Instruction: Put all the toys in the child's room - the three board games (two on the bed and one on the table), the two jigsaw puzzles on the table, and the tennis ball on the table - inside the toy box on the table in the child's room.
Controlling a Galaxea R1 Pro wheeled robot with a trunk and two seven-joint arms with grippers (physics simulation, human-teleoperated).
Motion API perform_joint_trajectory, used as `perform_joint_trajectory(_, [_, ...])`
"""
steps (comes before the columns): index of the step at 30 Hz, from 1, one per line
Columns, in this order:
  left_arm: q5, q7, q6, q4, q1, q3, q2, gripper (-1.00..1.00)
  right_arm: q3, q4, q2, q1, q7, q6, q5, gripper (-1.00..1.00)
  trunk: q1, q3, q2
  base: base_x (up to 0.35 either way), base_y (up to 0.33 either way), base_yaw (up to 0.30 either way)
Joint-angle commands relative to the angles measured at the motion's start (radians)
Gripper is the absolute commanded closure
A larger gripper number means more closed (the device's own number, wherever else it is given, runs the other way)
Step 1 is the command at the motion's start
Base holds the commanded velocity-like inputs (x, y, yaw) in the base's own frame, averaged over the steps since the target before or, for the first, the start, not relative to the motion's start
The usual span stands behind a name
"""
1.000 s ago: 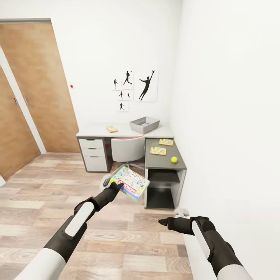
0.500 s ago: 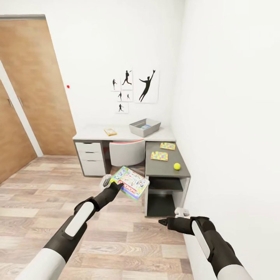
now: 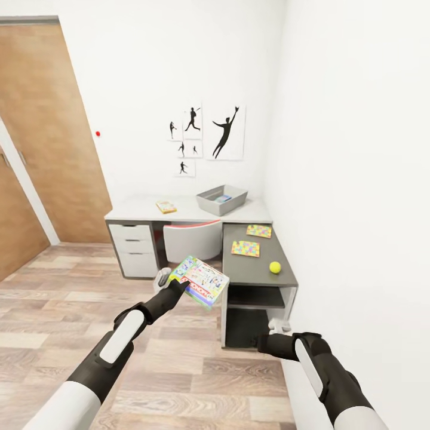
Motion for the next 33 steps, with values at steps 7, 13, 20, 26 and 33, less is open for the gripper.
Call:
perform_joint_trajectory(7, [0.009,-0.002,0.001,-0.002,-0.001,-0.001,0.001,1.0,0.0,-0.001,0.0,-0.001,0.001,0.005,-0.003,-1.0,0.001,-0.002,-0.002,0.156,-0.059,0.0])
perform_joint_trajectory(13, [0.009,-0.003,0.002,-0.002,-0.001,-0.001,0.001,1.0,0.0,-0.001,0.0,-0.001,0.001,0.005,-0.003,-1.0,0.001,-0.002,-0.002,0.089,-0.025,0.0])
perform_joint_trajectory(20, [0.009,-0.003,0.002,-0.002,-0.001,-0.001,0.002,1.0,0.0,-0.001,0.0,-0.001,0.001,0.005,-0.003,-1.0,0.001,-0.002,-0.002,0.223,-0.098,0.0])
perform_joint_trajectory(26, [0.009,-0.003,0.002,-0.002,-0.001,-0.001,0.002,1.0,0.0,-0.002,0.0,-0.001,0.001,0.005,-0.003,-1.0,0.001,-0.002,-0.002,0.277,-0.13,0.0])
perform_joint_trajectory(33, [0.009,-0.003,0.001,-0.002,-0.001,-0.001,0.002,1.0,0.0,-0.002,0.001,-0.001,0.001,0.005,-0.003,-1.0,0.001,-0.002,-0.002,0.282,-0.119,0.0])
